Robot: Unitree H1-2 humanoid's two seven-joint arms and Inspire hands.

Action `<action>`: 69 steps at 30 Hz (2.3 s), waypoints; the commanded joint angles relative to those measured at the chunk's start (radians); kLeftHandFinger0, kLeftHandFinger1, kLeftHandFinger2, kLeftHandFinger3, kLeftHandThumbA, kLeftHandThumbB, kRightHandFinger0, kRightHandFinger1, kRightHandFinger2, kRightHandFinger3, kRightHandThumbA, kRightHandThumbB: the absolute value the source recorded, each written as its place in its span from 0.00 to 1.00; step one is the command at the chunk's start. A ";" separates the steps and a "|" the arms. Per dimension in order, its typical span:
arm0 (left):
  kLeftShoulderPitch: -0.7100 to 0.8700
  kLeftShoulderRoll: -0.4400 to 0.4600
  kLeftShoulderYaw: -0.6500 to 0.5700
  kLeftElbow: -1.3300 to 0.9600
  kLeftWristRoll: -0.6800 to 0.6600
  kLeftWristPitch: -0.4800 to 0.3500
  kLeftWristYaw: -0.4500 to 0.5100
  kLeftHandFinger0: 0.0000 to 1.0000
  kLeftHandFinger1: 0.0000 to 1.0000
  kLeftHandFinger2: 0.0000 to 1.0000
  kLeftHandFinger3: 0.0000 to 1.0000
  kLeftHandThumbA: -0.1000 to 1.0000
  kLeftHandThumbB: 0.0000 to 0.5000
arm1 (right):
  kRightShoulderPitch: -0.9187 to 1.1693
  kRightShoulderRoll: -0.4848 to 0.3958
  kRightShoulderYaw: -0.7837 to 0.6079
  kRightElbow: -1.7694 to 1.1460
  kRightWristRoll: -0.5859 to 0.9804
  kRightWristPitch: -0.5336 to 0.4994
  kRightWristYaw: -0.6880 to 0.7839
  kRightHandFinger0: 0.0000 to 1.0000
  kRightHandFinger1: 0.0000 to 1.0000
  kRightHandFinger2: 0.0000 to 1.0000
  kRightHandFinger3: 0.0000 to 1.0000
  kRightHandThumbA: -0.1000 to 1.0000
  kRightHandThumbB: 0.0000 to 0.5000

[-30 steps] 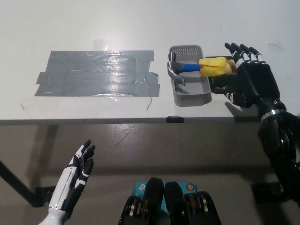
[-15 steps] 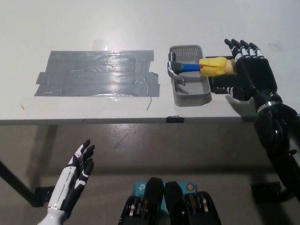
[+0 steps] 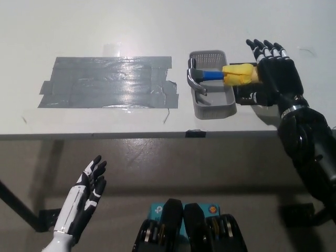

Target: The robot picks the hammer with right hand and hits the black area on the desk and places it back.

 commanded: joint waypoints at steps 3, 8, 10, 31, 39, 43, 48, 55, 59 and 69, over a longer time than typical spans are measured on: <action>-0.014 0.020 0.000 -0.027 0.003 -0.019 -0.017 1.00 1.00 1.00 1.00 0.90 0.31 | -0.086 0.004 0.019 0.024 -0.013 -0.037 -0.083 1.00 1.00 1.00 1.00 0.92 0.78; -0.016 0.018 0.003 -0.034 0.012 -0.020 -0.014 1.00 1.00 1.00 1.00 0.91 0.31 | -0.098 0.009 0.029 0.041 -0.007 -0.031 -0.080 1.00 1.00 1.00 1.00 0.93 0.77; -0.011 0.017 0.005 -0.041 0.001 -0.016 -0.018 1.00 1.00 1.00 1.00 0.91 0.31 | -0.102 0.012 0.032 0.057 -0.006 -0.031 -0.085 1.00 1.00 1.00 1.00 0.93 0.77; 0.021 0.022 0.012 -0.066 -0.018 -0.021 -0.022 1.00 1.00 1.00 1.00 0.89 0.32 | -0.181 0.027 0.087 0.240 -0.004 -0.037 -0.099 1.00 1.00 1.00 1.00 0.96 0.78; 0.027 0.025 0.016 -0.066 -0.022 -0.035 -0.019 1.00 1.00 1.00 1.00 0.90 0.32 | -0.281 0.030 0.272 0.494 -0.176 -0.211 -0.642 0.00 0.01 0.25 0.21 0.00 0.55; 0.024 0.028 0.018 -0.069 -0.024 -0.032 -0.021 1.00 1.00 1.00 1.00 0.90 0.32 | -0.299 0.029 0.293 0.520 -0.159 -0.239 -0.655 0.00 0.13 0.56 0.32 0.00 0.49; 0.022 0.030 0.020 -0.059 -0.023 -0.035 -0.021 1.00 1.00 1.00 1.00 0.90 0.33 | -0.303 0.000 0.299 0.504 -0.137 -0.264 -0.638 0.00 0.10 0.50 0.29 0.00 0.50; 0.020 0.033 0.022 -0.061 -0.023 -0.032 -0.022 1.00 1.00 1.00 1.00 0.90 0.30 | -0.281 -0.021 0.206 0.495 0.001 -0.361 -0.577 0.00 0.11 0.49 0.22 0.00 0.52; 0.020 0.035 0.021 -0.064 -0.019 -0.029 -0.021 1.00 1.00 1.00 1.00 0.91 0.29 | -0.266 -0.027 0.139 0.454 0.052 -0.386 -0.499 0.00 0.14 0.54 0.11 0.00 0.47; 0.009 0.033 0.019 -0.065 -0.024 -0.023 -0.022 1.00 1.00 1.00 1.00 0.91 0.27 | -0.338 -0.027 -0.263 0.121 0.675 0.089 0.363 0.00 0.54 0.85 0.85 0.00 0.19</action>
